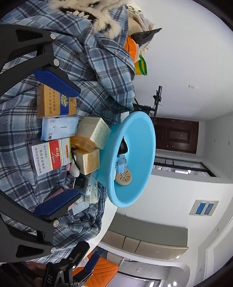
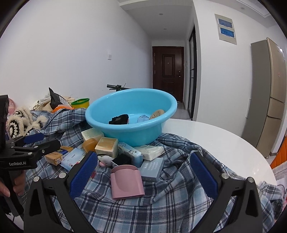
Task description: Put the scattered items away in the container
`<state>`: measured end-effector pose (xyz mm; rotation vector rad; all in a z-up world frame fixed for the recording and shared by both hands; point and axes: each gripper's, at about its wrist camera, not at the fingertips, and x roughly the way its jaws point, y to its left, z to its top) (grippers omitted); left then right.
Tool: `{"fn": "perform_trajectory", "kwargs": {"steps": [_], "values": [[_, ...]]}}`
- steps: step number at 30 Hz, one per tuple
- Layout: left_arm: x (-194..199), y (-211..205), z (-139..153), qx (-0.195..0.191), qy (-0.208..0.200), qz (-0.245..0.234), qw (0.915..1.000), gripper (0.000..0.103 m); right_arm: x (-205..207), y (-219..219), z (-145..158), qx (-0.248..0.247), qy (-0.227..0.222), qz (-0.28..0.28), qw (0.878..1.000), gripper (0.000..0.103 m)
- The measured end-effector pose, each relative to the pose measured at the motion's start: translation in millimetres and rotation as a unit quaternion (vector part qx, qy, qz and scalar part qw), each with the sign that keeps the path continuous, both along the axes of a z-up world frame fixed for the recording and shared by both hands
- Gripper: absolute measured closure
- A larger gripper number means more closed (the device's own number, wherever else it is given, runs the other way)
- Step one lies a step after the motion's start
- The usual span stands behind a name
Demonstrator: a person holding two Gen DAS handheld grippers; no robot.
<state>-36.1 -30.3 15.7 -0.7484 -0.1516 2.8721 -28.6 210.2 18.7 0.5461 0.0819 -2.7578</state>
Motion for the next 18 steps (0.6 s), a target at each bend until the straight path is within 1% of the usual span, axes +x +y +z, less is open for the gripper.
{"fn": "perform_trajectory", "kwargs": {"steps": [4,8,12,18], "values": [[2,3,-2,0.011,0.006,-0.001,0.9999,0.0,3,6,-3,-0.013,0.012,-0.009,1.0,0.0],[2,11,0,0.005,0.015,-0.005,0.9999,0.0,4,12,-4,-0.026,0.016,-0.013,0.999,0.0],[4,16,2,0.002,0.037,0.0,0.9993,0.0,3,16,-7,-0.033,0.016,-0.016,0.999,0.0],[6,19,-4,-0.005,0.057,0.004,0.9984,0.0,6,18,-11,-0.035,0.026,-0.013,0.999,0.0]]}}
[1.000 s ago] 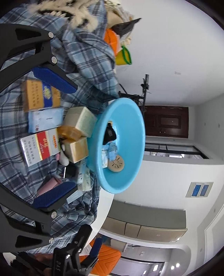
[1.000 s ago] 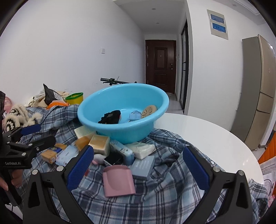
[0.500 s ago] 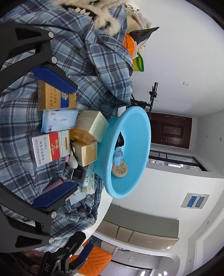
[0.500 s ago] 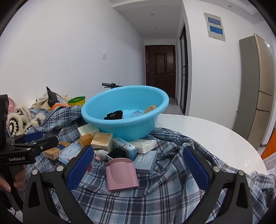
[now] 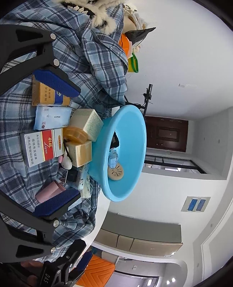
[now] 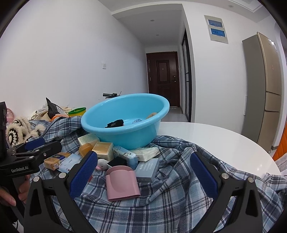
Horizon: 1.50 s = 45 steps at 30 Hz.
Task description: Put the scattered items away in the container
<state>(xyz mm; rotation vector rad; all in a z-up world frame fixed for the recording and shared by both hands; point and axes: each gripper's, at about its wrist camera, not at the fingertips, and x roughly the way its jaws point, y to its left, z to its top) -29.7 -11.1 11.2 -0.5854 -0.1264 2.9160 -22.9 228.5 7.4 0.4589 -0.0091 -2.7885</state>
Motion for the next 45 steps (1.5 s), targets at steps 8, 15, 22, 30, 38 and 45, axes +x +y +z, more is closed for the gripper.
{"fn": "perform_trajectory", "kwargs": {"steps": [8,15,22,30,38,45], "values": [[6,-3,-6,-0.001,0.037,0.023,0.9991,0.0,5,-2,-8,-0.008,0.018,0.018,1.0,0.0],[22,-1,-1,-0.008,0.078,0.022,0.9966,0.0,4,-3,-9,0.001,0.019,0.012,1.0,0.0],[19,0,-2,-0.019,0.066,0.041,0.9968,0.0,4,-7,-11,0.016,0.018,0.006,1.0,0.0],[14,21,-5,-0.071,0.057,0.034,0.9953,0.0,5,-3,-10,0.021,0.021,-0.034,0.999,0.0],[10,16,-8,-0.066,0.048,0.057,0.995,0.0,4,1,-9,0.016,0.017,-0.036,0.999,0.0],[10,16,-8,-0.066,0.047,0.061,0.9948,0.0,3,2,-9,0.018,0.016,-0.054,0.998,0.0]]}}
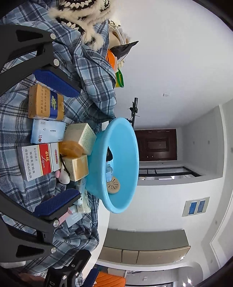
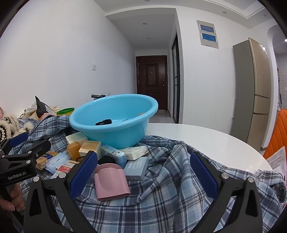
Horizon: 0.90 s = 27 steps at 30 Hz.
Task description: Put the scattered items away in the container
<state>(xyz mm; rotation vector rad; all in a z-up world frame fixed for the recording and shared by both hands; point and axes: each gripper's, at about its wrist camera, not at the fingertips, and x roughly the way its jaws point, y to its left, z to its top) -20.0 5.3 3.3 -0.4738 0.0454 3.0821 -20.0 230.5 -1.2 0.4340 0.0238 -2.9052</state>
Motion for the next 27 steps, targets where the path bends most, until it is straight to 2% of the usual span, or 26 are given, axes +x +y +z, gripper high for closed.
{"fn": "perform_trajectory", "kwargs": {"steps": [27], "values": [[-0.2,-0.8,-0.1,0.0,0.0,0.003,1.0,0.0,-1.0,0.9,-0.2,0.001,-0.002,-0.009,1.0,0.0]]}}
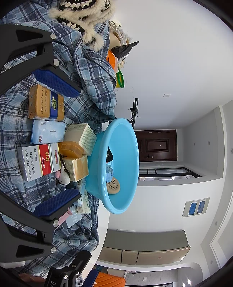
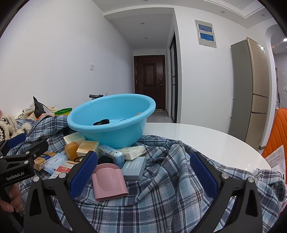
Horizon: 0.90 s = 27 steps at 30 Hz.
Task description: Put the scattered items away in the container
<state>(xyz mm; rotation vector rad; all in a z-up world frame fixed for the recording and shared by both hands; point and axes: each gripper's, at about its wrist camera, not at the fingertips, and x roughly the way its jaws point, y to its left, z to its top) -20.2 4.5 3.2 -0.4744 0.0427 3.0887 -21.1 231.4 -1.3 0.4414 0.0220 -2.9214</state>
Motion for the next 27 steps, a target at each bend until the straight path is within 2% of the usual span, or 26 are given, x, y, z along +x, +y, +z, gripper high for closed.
{"fn": "perform_trajectory", "kwargs": {"steps": [27], "values": [[0.2,0.6,0.2,0.0,0.0,-0.002,1.0,0.0,0.2,0.6,0.4,0.0,0.0,0.0,1.0,0.0]]}}
